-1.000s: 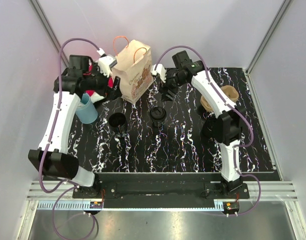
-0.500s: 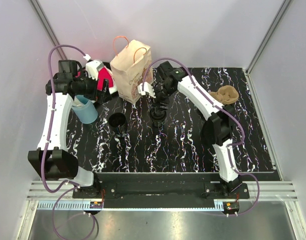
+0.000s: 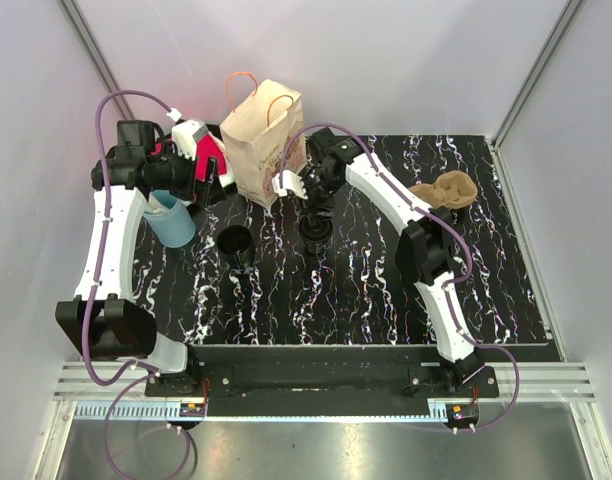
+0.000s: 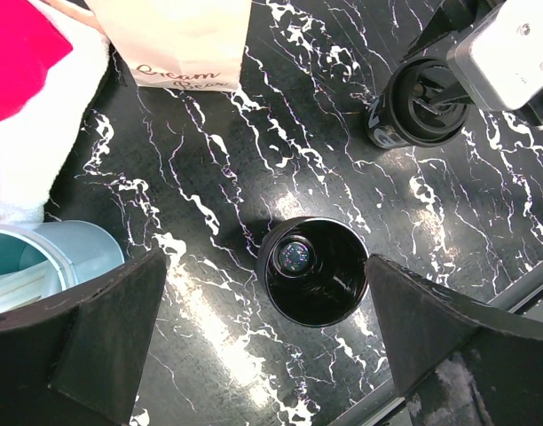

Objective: Pack the takeout coffee

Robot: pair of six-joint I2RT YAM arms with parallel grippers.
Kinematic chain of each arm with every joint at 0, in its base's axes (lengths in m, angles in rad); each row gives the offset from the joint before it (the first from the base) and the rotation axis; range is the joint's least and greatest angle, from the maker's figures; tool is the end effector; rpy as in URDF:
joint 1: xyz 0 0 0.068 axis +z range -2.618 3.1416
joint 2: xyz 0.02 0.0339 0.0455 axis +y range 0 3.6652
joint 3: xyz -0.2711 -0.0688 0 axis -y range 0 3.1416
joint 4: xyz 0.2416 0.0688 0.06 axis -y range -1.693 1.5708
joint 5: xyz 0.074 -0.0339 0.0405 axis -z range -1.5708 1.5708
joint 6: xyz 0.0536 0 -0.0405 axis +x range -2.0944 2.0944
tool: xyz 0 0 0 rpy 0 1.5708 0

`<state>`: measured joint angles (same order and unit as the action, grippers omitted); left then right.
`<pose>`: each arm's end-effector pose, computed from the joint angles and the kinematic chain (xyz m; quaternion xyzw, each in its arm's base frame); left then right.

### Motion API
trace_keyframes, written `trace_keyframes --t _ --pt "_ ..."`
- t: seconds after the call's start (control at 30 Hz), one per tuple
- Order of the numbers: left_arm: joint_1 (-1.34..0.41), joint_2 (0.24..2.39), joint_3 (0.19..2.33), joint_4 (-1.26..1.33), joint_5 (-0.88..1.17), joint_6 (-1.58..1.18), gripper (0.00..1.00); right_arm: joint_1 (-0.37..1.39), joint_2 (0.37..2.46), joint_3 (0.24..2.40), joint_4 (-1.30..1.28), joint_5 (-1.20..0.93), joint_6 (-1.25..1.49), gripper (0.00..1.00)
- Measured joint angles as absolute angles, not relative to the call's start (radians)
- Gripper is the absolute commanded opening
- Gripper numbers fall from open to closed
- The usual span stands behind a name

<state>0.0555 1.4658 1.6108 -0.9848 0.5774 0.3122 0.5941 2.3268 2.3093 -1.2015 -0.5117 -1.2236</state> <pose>0.3025 -0.0125 0.3889 0.2155 0.8749 -0.1988 0.3855 0.3915 0.2961 0.2532 -0.7786 0.5505 0.1845 0.2381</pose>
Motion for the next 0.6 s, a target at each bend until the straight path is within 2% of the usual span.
trace_keyframes --t 0.43,0.6 --pt "0.064 1.466 1.586 -0.971 0.588 0.296 0.99 0.595 2.338 2.325 -1.208 -0.495 -1.266 0.51" --pt "0.066 1.466 1.586 -0.971 0.593 0.290 0.99 0.595 2.342 2.337 -1.210 -0.490 -1.272 0.46"
